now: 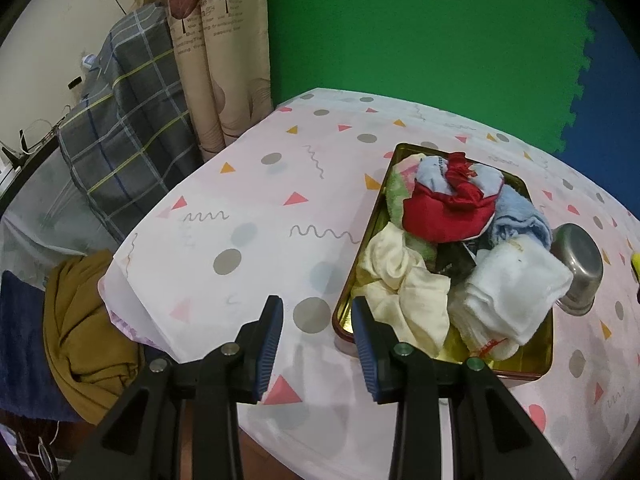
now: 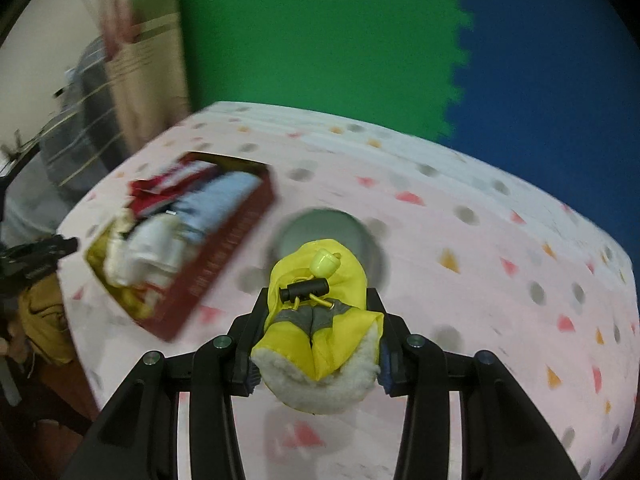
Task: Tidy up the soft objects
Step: 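Carry the yellow shoe into the gold tin and open the right gripper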
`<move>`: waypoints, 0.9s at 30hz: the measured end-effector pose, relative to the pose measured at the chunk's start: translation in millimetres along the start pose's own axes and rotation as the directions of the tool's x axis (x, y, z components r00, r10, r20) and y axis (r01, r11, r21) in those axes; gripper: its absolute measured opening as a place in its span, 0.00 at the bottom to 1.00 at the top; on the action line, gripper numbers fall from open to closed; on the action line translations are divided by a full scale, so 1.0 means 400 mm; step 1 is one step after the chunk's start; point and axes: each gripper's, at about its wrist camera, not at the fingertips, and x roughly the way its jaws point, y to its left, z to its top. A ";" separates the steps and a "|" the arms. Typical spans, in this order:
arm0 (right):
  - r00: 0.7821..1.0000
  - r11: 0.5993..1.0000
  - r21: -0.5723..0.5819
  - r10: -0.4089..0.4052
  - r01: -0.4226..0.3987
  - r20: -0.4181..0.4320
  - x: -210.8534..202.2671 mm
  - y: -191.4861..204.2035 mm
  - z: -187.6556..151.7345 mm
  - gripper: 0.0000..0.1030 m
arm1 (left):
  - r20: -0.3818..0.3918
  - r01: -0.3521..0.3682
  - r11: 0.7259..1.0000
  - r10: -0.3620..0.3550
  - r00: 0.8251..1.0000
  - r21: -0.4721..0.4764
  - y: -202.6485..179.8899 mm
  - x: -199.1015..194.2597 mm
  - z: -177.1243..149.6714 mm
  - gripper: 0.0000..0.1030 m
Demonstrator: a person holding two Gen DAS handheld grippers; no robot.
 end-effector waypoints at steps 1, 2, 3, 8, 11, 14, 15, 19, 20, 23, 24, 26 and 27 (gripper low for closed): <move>1.000 1.000 -0.017 0.016 -0.015 0.004 0.004 0.029 0.015 0.39 | 0.000 -0.002 1.000 0.002 1.000 -0.001 0.002 0.001 0.000 0.35; 1.000 0.999 -0.031 0.030 -0.030 0.006 0.010 0.053 0.029 0.39 | 0.000 -0.006 1.000 0.006 1.000 -0.001 0.004 0.001 -0.001 0.35; 0.999 0.998 -0.047 0.046 -0.046 0.008 0.016 0.081 0.045 0.39 | 0.000 -0.006 1.000 0.006 1.000 -0.003 0.006 0.002 -0.001 0.35; 0.994 0.988 -0.115 0.107 -0.105 0.013 0.056 0.202 0.111 0.39 | -0.003 0.008 1.000 -0.008 1.000 -0.015 0.016 0.002 0.000 0.35; 0.991 0.981 -0.144 0.131 -0.129 0.004 0.088 0.261 0.140 0.39 | 0.000 0.004 1.000 -0.004 1.000 -0.019 0.018 0.000 0.002 0.35; 0.991 0.977 -0.162 0.137 -0.137 -0.011 0.130 0.306 0.162 0.39 | 0.003 0.004 1.000 -0.004 1.000 -0.023 0.022 0.000 0.004 0.35; 0.991 0.977 -0.164 0.136 -0.137 -0.017 0.147 0.319 0.168 0.39 | 0.004 0.003 1.000 -0.002 1.000 -0.023 0.023 0.000 0.004 0.35; 0.991 0.980 -0.150 0.126 -0.130 -0.037 0.204 0.339 0.181 0.39 | 0.003 0.010 0.999 -0.010 1.000 -0.035 0.031 0.001 0.006 0.35; 0.992 0.981 -0.149 0.122 -0.127 -0.043 0.219 0.343 0.183 0.39 | 0.002 0.011 0.999 -0.011 1.000 -0.037 0.032 0.002 0.007 0.35; 0.993 0.984 -0.141 0.103 -0.109 -0.049 0.249 0.351 0.187 0.40 | -0.002 0.007 0.999 -0.007 1.000 -0.038 0.031 0.007 0.005 0.35; 0.994 0.986 -0.132 0.101 -0.107 -0.052 0.262 0.353 0.189 0.40 | -0.005 0.008 0.999 -0.009 1.000 -0.039 0.030 0.009 0.005 0.35; 0.994 0.988 -0.120 0.094 -0.099 -0.050 0.278 0.358 0.192 0.40 | -0.009 0.005 0.999 -0.005 1.000 -0.038 0.029 0.013 0.004 0.35; 0.994 0.988 -0.113 0.096 -0.101 -0.050 0.286 0.361 0.194 0.40 | -0.010 0.004 0.999 -0.004 1.000 -0.038 0.028 0.013 0.003 0.35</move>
